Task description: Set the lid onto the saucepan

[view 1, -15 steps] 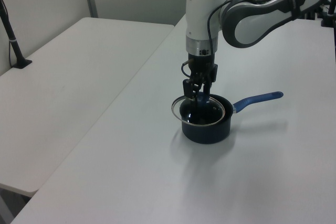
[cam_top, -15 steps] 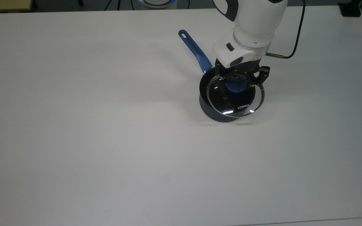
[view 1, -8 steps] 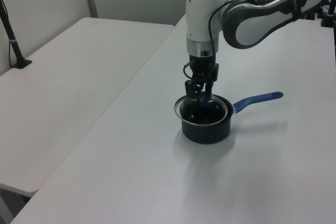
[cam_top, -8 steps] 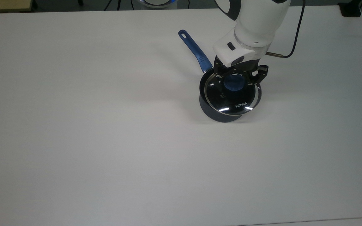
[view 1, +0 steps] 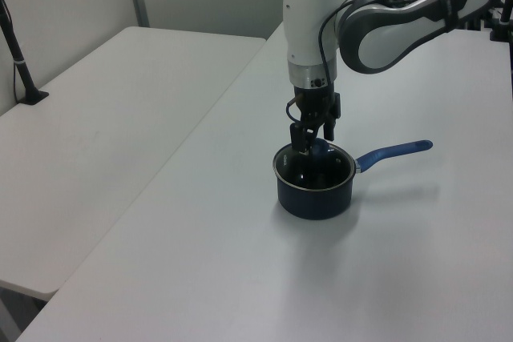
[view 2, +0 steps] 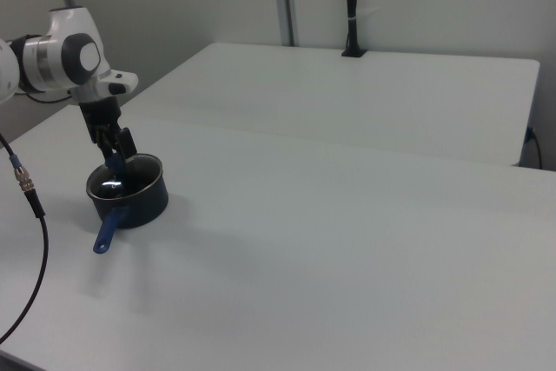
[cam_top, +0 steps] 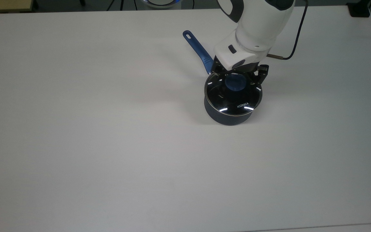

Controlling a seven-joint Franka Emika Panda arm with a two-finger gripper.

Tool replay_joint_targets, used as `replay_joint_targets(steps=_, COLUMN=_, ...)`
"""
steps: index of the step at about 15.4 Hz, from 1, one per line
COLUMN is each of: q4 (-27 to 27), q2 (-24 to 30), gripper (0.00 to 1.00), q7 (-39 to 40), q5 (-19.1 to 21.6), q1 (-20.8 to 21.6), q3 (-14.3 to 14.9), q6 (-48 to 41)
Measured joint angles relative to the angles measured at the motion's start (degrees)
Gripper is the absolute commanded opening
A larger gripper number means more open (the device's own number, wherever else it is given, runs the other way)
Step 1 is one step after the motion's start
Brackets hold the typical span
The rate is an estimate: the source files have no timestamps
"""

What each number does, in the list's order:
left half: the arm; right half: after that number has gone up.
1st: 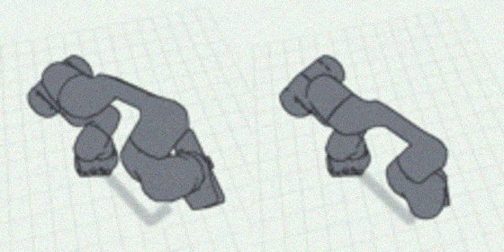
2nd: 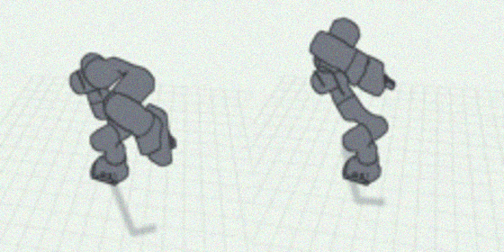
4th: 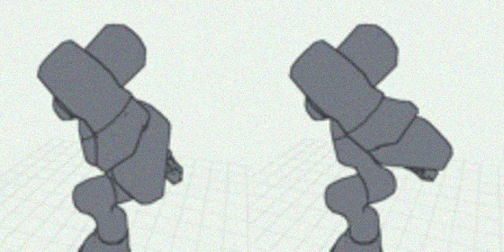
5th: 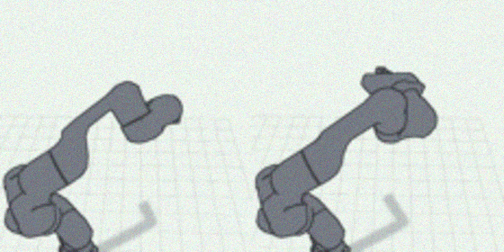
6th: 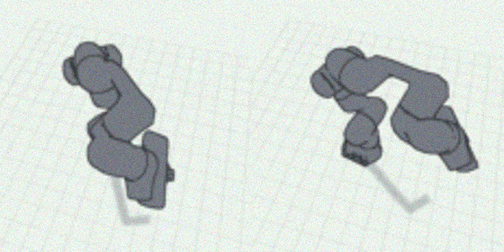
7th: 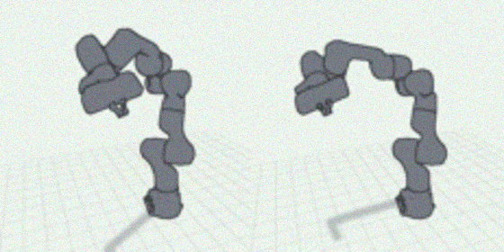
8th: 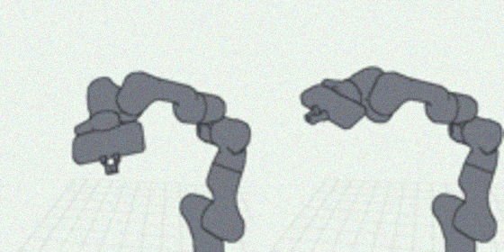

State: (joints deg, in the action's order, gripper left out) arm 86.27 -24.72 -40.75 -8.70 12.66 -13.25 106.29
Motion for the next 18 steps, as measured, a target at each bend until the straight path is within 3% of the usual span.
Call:
replay_joint_targets(steps=5, q4=-0.6, q2=3.9, gripper=1.0, q7=0.0, q5=0.0, q1=-2.6, q3=0.3, q6=-4.3)
replay_joint_targets(steps=10, q4=-0.6, q2=11.1, gripper=1.0, q7=3.3, q5=0.0, q1=-8.1, q3=0.5, q6=-7.7)
replay_joint_targets(steps=16, q4=-0.2, q2=12.1, gripper=1.0, q7=4.0, q5=0.0, q1=-9.3, q3=0.5, q6=-7.7)
replay_joint_targets(steps=18, q4=-0.2, q2=13.8, gripper=1.0, q7=4.3, q5=0.0, q1=-11.6, q3=0.6, q6=-7.9)
